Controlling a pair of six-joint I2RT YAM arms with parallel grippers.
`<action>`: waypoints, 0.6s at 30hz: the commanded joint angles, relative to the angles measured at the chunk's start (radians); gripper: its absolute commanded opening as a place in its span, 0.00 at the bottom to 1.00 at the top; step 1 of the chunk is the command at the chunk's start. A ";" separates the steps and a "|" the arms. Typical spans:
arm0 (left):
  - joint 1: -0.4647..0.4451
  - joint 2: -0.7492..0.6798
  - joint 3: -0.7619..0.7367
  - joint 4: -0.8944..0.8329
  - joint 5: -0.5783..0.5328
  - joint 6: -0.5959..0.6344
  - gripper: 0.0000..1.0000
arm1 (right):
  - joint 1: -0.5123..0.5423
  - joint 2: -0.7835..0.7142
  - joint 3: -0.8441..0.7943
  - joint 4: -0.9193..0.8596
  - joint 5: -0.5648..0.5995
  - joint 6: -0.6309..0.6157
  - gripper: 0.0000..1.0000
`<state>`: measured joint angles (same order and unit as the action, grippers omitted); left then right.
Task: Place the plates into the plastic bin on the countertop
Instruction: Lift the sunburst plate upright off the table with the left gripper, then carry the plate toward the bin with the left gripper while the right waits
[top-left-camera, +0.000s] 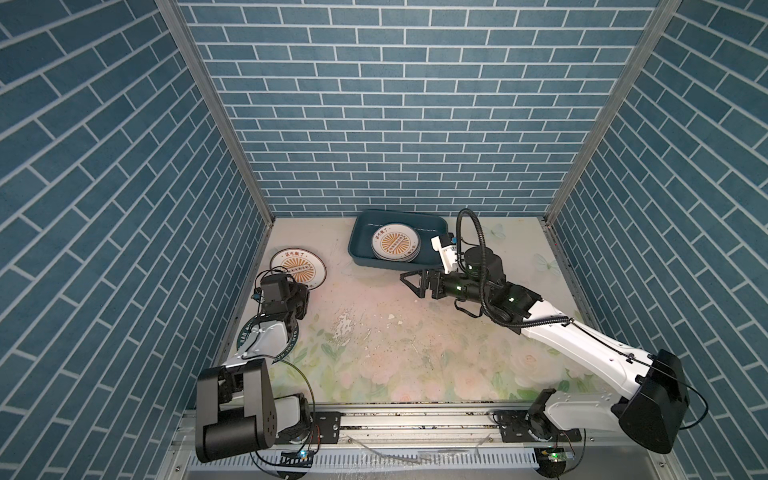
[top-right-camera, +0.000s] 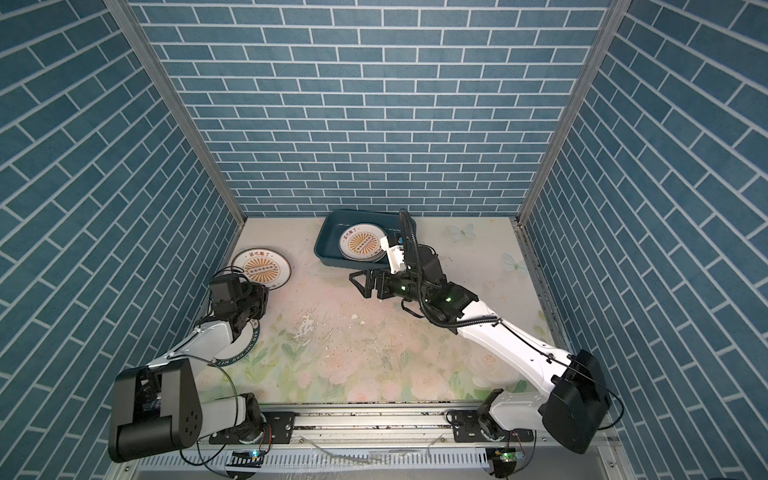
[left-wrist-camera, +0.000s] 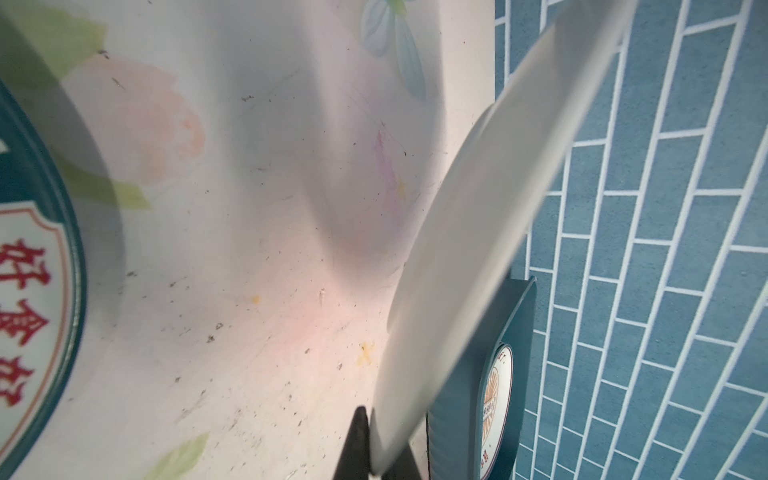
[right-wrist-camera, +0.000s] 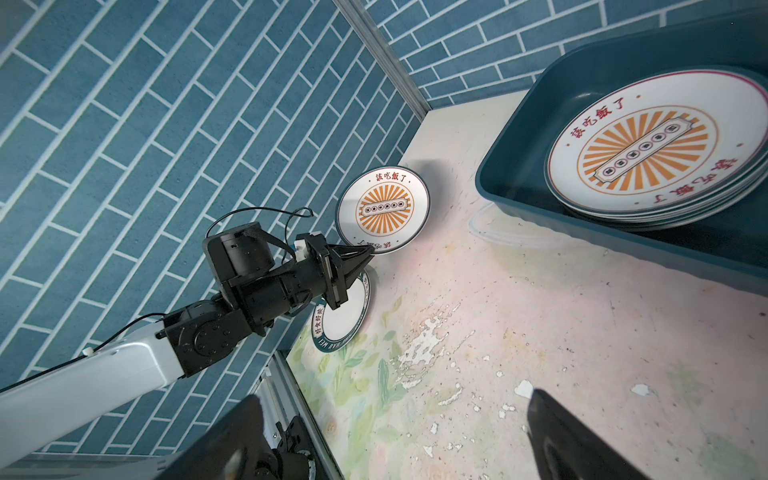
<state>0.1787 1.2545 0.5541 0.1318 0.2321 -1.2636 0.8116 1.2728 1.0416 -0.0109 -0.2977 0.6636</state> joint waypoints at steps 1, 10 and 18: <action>0.007 -0.043 0.059 -0.042 0.036 0.054 0.06 | 0.002 -0.047 -0.018 -0.043 0.054 -0.051 0.99; 0.005 -0.073 0.191 -0.134 0.140 0.125 0.06 | -0.014 -0.117 -0.026 -0.126 0.162 -0.072 0.98; -0.003 -0.078 0.229 -0.147 0.189 0.139 0.06 | -0.053 -0.176 -0.040 -0.174 0.199 -0.073 0.98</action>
<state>0.1780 1.1950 0.7471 -0.0185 0.3862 -1.1568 0.7689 1.1313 1.0157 -0.1528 -0.1352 0.6201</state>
